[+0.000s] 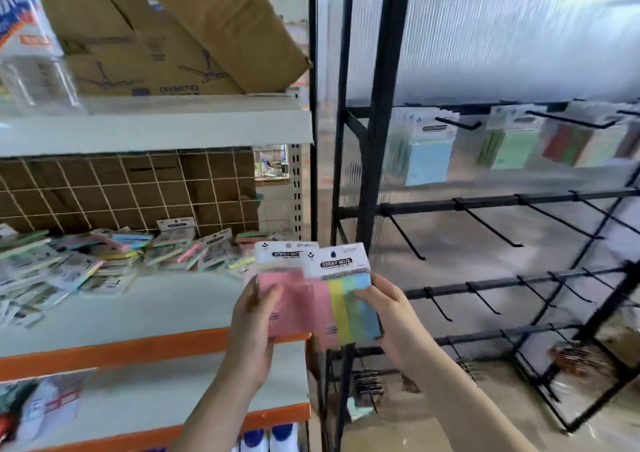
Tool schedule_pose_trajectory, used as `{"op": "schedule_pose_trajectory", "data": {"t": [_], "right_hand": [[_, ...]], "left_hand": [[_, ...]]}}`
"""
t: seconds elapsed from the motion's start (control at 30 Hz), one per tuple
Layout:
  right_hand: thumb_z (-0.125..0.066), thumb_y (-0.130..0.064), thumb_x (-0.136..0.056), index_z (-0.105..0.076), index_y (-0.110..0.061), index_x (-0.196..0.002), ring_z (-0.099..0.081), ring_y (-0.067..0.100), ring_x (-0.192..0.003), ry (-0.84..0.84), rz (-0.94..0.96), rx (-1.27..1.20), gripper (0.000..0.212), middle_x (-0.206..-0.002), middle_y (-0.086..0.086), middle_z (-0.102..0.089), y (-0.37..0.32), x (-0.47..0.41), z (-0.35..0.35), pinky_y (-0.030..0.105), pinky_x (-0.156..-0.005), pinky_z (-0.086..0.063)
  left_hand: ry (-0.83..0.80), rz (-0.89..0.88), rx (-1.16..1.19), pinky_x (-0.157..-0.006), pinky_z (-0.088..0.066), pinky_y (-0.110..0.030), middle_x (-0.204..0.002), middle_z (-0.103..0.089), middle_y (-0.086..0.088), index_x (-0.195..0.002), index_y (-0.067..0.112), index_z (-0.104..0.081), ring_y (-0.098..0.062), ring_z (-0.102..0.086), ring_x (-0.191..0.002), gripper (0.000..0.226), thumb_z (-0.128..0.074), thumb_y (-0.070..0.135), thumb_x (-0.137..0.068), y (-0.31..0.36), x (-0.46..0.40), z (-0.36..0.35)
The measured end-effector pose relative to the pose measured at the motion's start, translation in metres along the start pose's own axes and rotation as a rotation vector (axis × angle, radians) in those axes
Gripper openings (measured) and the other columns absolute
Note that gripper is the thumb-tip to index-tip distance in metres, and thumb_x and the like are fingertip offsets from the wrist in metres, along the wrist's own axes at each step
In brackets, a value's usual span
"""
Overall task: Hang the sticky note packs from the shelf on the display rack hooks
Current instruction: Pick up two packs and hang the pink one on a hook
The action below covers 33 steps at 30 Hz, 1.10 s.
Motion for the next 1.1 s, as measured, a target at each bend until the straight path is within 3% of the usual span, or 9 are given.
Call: {"op": "schedule_pose_trajectory", "data": {"t": [0.13,0.3,0.4,0.5,0.63,0.83,0.93,1.0,1.1], "right_hand": [[-0.055,-0.025,-0.095,-0.067,-0.017,-0.097,-0.065,0.011,-0.074,0.097,0.086,-0.077,0.014,-0.085,-0.002,-0.072,-0.008,0.028,0.049,0.028,-0.066,-0.053],[-0.054,-0.018,-0.096,-0.064,-0.017,-0.099,-0.058,0.018,-0.080,0.203,0.200,-0.105,0.011,-0.086,-0.001,-0.068,-0.023,0.064,0.116,0.039,-0.075,-0.046],[-0.055,-0.020,-0.095,-0.063,-0.017,-0.100,-0.058,0.014,-0.076,0.268,0.247,-0.071,0.009,-0.084,-0.002,-0.068,-0.035,0.083,0.154,0.035,-0.072,-0.046],[-0.055,-0.025,-0.096,-0.062,-0.014,-0.098,-0.056,0.010,-0.071,0.368,0.309,-0.017,0.014,-0.079,-0.006,-0.066,-0.048,0.094,0.185,0.032,-0.070,-0.043],[-0.054,-0.029,-0.096,-0.063,-0.018,-0.092,-0.055,0.008,-0.067,0.493,0.345,-0.031,0.015,-0.078,-0.005,-0.065,-0.062,0.097,0.218,0.030,-0.065,-0.043],[-0.054,-0.030,-0.096,-0.062,-0.023,-0.088,-0.054,0.020,-0.076,0.542,0.393,0.035,0.013,-0.076,-0.007,-0.066,-0.089,0.082,0.260,0.039,-0.073,-0.043],[-0.054,-0.023,-0.096,-0.066,-0.026,-0.090,-0.058,0.026,-0.082,0.563,0.397,0.049,0.014,-0.089,0.001,-0.072,-0.104,0.067,0.285,0.048,-0.080,-0.048],[-0.054,-0.021,-0.097,-0.064,-0.018,-0.090,-0.057,0.024,-0.077,0.591,0.389,0.047,0.013,-0.087,0.007,-0.069,-0.112,0.063,0.297,0.052,-0.076,-0.051],[-0.054,-0.025,-0.096,-0.055,-0.008,-0.078,-0.051,0.006,-0.054,0.680,0.421,0.053,0.025,-0.060,-0.008,-0.058,-0.128,0.044,0.326,0.023,-0.053,-0.046]], "left_hand": [[-0.091,-0.076,-0.092,-0.073,-0.041,-0.039,-0.086,-0.065,-0.009,-0.083,0.022,-0.066,-0.025,-0.057,-0.082,0.013,-0.073,0.031,-0.077,-0.001,0.032,-0.053],[-0.147,-0.111,-0.150,-0.064,-0.046,-0.033,-0.082,-0.065,-0.007,-0.087,0.017,-0.060,-0.024,-0.059,-0.075,0.026,-0.075,0.034,-0.074,-0.014,0.061,-0.117],[-0.203,-0.086,-0.215,-0.076,-0.051,-0.044,-0.084,-0.066,-0.010,-0.094,0.016,-0.059,-0.030,-0.064,-0.078,0.038,-0.073,0.042,-0.070,-0.023,0.073,-0.154],[-0.242,-0.067,-0.223,-0.090,-0.048,-0.057,-0.099,-0.067,-0.021,-0.110,0.007,-0.058,-0.040,-0.064,-0.095,0.052,-0.076,0.037,-0.071,-0.027,0.078,-0.190],[-0.250,-0.091,-0.259,-0.075,-0.050,-0.045,-0.090,-0.069,-0.015,-0.095,0.011,-0.061,-0.032,-0.064,-0.083,0.013,-0.068,0.015,-0.085,-0.033,0.072,-0.232],[-0.295,-0.131,-0.230,-0.060,-0.050,-0.018,-0.083,-0.073,0.003,-0.094,0.022,-0.064,-0.011,-0.068,-0.077,0.008,-0.067,0.023,-0.086,-0.035,0.043,-0.287],[-0.347,-0.147,-0.208,-0.051,-0.047,-0.012,-0.080,-0.071,0.005,-0.091,0.023,-0.064,-0.009,-0.065,-0.070,0.028,-0.066,0.047,-0.077,-0.040,0.024,-0.318],[-0.351,-0.148,-0.222,-0.048,-0.045,-0.014,-0.073,-0.063,-0.002,-0.088,0.010,-0.060,-0.012,-0.057,-0.061,0.050,-0.066,0.056,-0.071,-0.044,0.016,-0.332],[-0.396,-0.153,-0.283,-0.055,-0.042,-0.024,-0.063,-0.060,-0.002,-0.084,0.003,-0.056,-0.013,-0.054,-0.055,0.076,-0.065,0.076,-0.063,-0.052,-0.006,-0.366]]}}
Point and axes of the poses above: each hand's wrist, its own x-axis away from the middle knuckle, its own z-axis out of the back of the hand, y = z × x, the point moved 3 cm from there along -x, towards the middle knuckle
